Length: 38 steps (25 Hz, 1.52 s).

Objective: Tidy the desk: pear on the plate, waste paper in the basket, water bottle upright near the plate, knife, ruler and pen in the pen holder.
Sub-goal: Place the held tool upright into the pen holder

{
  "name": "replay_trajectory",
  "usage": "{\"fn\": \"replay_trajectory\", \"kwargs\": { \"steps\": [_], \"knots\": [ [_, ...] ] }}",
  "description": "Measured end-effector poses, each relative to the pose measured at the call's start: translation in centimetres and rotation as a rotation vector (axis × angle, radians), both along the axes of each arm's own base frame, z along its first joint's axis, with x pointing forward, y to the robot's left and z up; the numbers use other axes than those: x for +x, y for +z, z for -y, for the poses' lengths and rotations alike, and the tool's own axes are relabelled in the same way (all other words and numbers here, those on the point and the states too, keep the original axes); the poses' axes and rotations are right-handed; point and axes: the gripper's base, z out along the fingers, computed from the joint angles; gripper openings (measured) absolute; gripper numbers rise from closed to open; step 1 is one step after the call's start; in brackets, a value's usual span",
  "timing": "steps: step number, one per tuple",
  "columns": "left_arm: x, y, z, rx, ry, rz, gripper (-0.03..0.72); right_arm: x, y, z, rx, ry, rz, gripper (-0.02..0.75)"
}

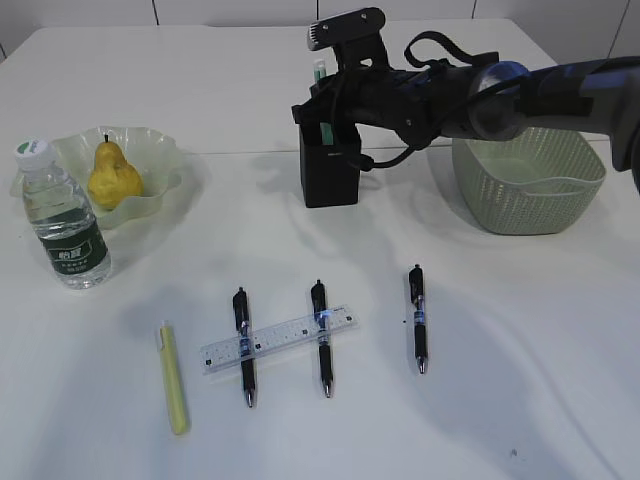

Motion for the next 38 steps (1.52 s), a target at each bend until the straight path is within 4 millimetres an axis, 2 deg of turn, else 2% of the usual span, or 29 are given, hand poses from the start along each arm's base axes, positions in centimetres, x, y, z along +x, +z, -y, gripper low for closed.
{"fn": "replay_trajectory", "kwargs": {
  "steps": [19,26,31,38],
  "knots": [
    [0.0,0.0,0.0,0.0,0.0,0.0,0.517,-0.1,-0.4,0.2,0.01,-0.024,-0.055,0.242],
    [0.0,0.0,0.0,0.0,0.0,0.0,0.517,-0.2,-0.6,0.3,0.003,-0.039,-0.091,0.25],
    [0.0,0.0,0.0,0.0,0.0,0.0,0.517,-0.3,1.7,0.5,0.003,-0.064,-0.106,0.25],
    [0.0,0.0,0.0,-0.006,0.0,-0.001,0.517,-1.5,5.5,1.3,-0.016,-0.101,-0.149,0.25]
  ]
}}
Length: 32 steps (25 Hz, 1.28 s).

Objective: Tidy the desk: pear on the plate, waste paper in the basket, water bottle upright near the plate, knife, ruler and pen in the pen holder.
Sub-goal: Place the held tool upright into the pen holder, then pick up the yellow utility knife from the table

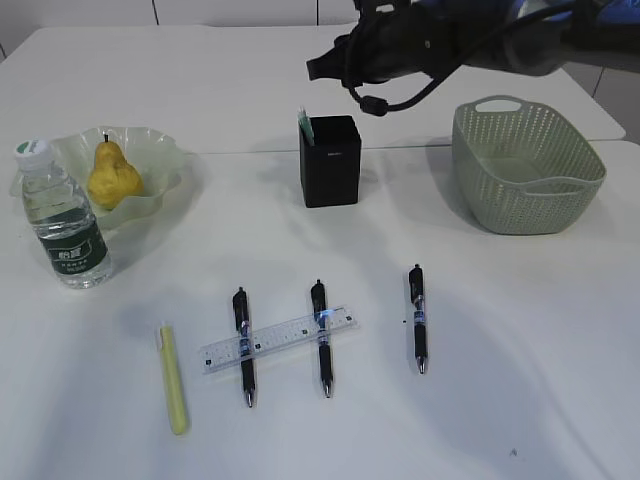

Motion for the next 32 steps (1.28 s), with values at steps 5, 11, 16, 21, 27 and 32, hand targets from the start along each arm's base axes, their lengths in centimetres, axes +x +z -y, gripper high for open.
{"fn": "replay_trajectory", "kwargs": {
  "steps": [5,11,16,21,27,32],
  "knots": [
    [0.0,0.0,0.1,-0.016,-0.001,-0.002,0.517,-1.3,3.4,0.6,-0.009,-0.022,-0.011,0.25],
    [0.0,0.0,0.2,-0.024,-0.002,-0.002,0.517,-2.5,6.1,1.3,-0.112,0.01,0.008,0.25],
    [0.0,0.0,0.2,-0.028,-0.002,-0.003,0.517,-3.1,6.8,1.6,-0.264,0.072,0.0,0.249],
    [0.0,0.0,0.2,-0.036,-0.003,-0.004,0.517,-4.0,7.5,2.1,-0.311,0.082,-0.048,0.248],
    [0.0,0.0,0.3,-0.042,-0.004,-0.004,0.517,-5.7,8.7,2.5,-0.278,0.083,-0.073,0.247],
    [0.0,0.0,0.3,-0.051,-0.004,-0.005,0.517,-7.5,9.4,3.6,-0.235,0.057,-0.078,0.247]
  ]
}}
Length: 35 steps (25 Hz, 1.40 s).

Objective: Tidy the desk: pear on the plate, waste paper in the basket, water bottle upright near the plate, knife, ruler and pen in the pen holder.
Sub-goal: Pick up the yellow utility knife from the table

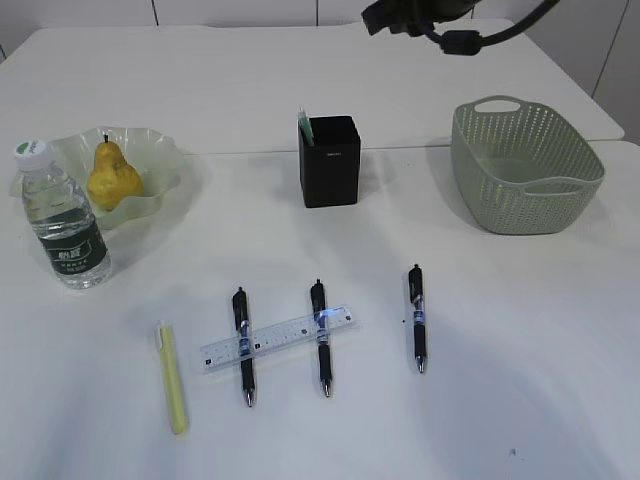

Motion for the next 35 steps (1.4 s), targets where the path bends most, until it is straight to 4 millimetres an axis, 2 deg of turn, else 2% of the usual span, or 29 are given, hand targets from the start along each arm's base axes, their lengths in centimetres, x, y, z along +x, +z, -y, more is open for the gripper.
{"fn": "replay_trajectory", "kwargs": {
  "steps": [5,8,23,28,35],
  "knots": [
    [0.0,0.0,0.2,-0.028,-0.002,-0.001,0.517,-2.5,2.1,1.7,0.061,-0.031,0.064,0.247],
    [0.0,0.1,0.3,-0.041,-0.003,-0.001,0.517,-4.3,2.4,2.6,0.08,-0.044,0.072,0.247],
    [1.8,-1.2,0.8,-0.102,-0.002,-0.078,0.522,-11.4,0.2,4.7,0.127,-0.076,0.01,0.246],
    [3.0,-1.9,1.0,-0.111,0.002,-0.11,0.579,-13.7,-0.6,5.4,0.133,-0.087,-0.013,0.246],
    [4.7,-3.6,2.7,-0.104,-0.055,-0.171,0.591,-16.0,-1.2,6.1,0.136,-0.11,-0.071,0.246]
  ]
}}
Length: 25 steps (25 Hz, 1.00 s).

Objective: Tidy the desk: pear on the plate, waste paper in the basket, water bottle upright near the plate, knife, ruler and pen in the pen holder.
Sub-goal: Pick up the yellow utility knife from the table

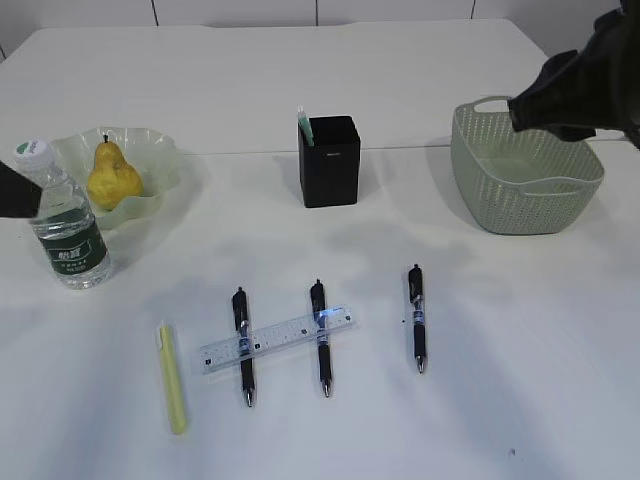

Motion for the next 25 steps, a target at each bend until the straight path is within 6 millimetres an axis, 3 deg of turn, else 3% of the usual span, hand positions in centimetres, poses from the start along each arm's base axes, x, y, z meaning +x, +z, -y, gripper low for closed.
{"fn": "replay_trajectory", "kwargs": {
  "steps": [15,25],
  "knots": [
    [5.4,-6.8,1.9,-0.101,0.095,-0.24,0.594,-1.4,0.0,0.4,0.005,-0.014,-0.038,0.246],
    [5.9,-7.4,2.1,-0.123,0.101,-0.254,0.593,-1.4,0.0,0.4,0.004,-0.014,-0.04,0.246]
  ]
}}
